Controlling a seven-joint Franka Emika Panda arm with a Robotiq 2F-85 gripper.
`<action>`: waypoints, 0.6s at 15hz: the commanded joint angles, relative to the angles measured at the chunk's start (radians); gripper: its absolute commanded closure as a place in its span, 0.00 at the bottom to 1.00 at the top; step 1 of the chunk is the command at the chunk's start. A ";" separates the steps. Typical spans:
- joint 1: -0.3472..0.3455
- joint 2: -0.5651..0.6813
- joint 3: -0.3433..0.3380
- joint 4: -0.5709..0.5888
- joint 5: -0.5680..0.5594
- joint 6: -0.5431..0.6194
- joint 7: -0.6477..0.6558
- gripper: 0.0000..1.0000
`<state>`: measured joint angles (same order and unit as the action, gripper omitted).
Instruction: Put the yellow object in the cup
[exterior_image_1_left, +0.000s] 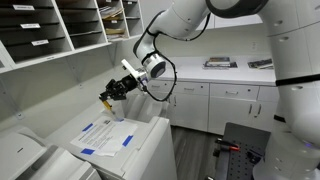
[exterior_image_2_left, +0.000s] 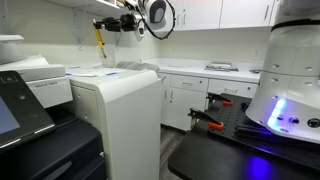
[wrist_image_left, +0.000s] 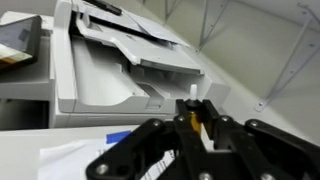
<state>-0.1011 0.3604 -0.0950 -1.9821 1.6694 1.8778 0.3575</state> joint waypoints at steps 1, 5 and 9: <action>-0.012 0.009 -0.008 0.021 0.031 -0.003 0.008 0.95; -0.039 0.026 -0.010 0.035 0.104 -0.017 0.022 0.95; -0.059 0.061 -0.008 0.050 0.166 -0.029 0.088 0.95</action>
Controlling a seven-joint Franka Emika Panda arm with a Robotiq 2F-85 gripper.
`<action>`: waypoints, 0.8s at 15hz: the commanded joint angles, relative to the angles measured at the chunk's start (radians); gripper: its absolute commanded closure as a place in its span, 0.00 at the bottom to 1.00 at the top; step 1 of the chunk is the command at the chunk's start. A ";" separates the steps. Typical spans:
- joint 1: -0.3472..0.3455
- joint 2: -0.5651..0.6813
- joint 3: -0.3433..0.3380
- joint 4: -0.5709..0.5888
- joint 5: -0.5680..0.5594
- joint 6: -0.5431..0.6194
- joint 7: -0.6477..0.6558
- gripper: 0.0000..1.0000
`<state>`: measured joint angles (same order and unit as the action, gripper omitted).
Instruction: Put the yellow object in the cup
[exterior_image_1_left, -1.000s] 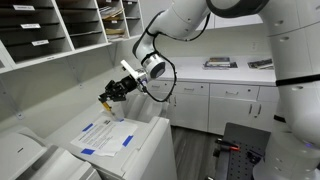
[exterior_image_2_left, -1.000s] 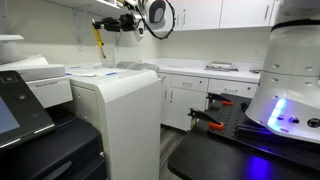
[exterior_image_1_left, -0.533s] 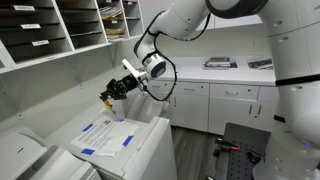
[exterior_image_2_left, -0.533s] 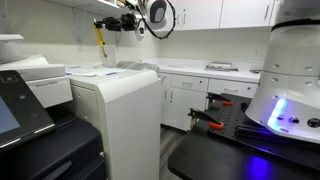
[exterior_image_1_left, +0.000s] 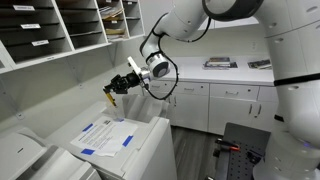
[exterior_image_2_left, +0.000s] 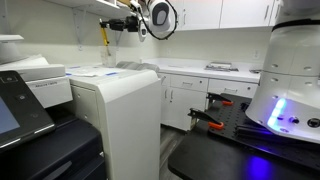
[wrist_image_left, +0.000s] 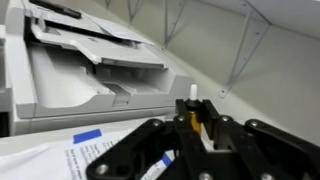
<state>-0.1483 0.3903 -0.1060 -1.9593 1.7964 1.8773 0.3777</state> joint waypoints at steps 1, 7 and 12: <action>-0.016 0.042 0.005 0.030 0.049 -0.036 0.096 0.95; -0.015 0.073 0.005 0.040 0.071 -0.034 0.149 0.95; -0.016 0.081 0.006 0.049 0.068 -0.037 0.176 0.91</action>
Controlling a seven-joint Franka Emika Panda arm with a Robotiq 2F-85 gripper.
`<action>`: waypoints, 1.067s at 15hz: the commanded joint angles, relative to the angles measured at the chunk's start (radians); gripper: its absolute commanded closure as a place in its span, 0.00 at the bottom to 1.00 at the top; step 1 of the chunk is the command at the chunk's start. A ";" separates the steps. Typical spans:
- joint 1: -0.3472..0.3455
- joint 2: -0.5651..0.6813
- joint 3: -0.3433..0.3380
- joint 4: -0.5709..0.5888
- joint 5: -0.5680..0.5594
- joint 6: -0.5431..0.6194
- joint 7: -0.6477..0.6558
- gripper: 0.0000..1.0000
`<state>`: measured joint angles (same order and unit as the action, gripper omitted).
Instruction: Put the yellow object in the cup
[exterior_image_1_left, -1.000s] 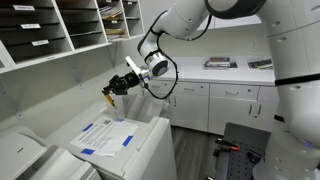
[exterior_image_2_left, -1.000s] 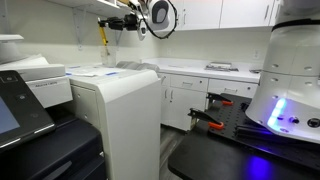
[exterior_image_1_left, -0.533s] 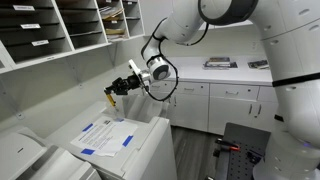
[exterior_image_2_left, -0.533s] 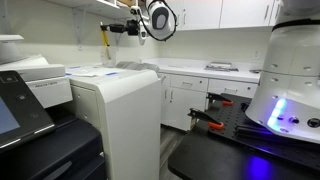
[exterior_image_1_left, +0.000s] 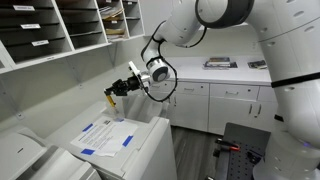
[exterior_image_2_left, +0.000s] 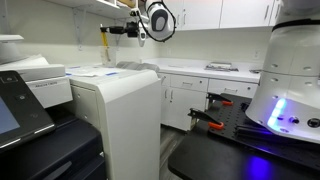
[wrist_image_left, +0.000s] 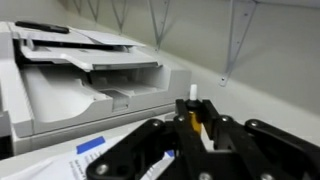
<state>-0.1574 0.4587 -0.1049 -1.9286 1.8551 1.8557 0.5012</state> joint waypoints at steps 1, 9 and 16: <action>-0.005 0.013 0.005 0.019 0.006 -0.013 0.061 0.91; -0.008 0.011 0.008 0.026 0.015 -0.014 0.084 0.08; -0.010 -0.017 0.007 0.040 0.008 -0.019 0.101 0.00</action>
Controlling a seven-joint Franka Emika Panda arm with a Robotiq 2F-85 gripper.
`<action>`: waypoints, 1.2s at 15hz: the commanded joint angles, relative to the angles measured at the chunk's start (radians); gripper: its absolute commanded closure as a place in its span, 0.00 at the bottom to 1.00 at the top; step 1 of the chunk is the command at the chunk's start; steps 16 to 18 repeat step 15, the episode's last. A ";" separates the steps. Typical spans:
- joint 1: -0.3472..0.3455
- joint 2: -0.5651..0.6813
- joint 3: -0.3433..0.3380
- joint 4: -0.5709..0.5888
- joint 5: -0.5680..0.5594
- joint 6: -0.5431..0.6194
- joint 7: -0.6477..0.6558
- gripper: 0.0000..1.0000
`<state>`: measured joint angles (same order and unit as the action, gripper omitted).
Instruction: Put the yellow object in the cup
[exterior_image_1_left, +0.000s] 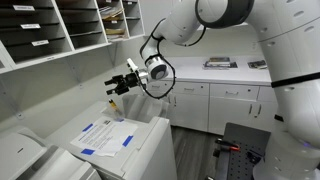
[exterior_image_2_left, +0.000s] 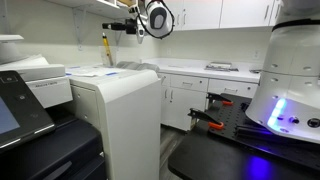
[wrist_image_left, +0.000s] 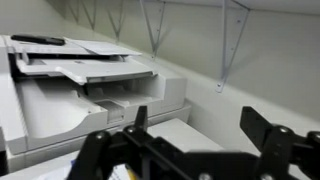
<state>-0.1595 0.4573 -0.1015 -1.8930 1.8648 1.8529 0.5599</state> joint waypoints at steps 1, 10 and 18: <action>-0.008 -0.021 0.003 0.006 -0.005 -0.021 0.041 0.00; 0.019 -0.089 -0.023 0.011 -0.231 0.041 0.178 0.00; 0.031 -0.126 -0.044 0.026 -0.473 0.036 0.300 0.00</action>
